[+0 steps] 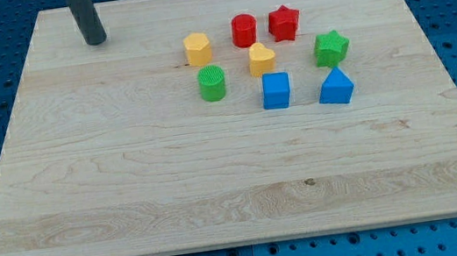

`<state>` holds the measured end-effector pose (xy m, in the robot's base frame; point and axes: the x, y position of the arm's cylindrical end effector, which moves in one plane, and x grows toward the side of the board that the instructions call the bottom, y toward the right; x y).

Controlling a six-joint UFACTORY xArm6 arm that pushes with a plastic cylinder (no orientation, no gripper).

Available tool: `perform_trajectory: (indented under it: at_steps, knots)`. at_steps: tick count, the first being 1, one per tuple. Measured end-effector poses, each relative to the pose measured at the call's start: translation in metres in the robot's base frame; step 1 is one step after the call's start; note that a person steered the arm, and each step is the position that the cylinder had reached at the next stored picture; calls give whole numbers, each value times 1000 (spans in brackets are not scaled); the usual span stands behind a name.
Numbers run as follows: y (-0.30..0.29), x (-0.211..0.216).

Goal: Push the yellow hexagon closer to the heart

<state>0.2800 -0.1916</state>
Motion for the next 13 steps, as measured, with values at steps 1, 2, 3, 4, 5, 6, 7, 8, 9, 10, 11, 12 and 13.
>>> perform_trajectory:
  at_steps: [1, 2, 3, 4, 5, 6, 7, 8, 9, 10, 11, 12, 13]
  knots:
    - [0, 3]
    - [0, 3]
    - [0, 3]
    - [5, 3]
    - [6, 3]
    - [11, 4]
    - [11, 11]
    - [16, 11]
    - [16, 11]
    - [21, 11]
    - [22, 12]
    - [22, 24]
    - [34, 31]
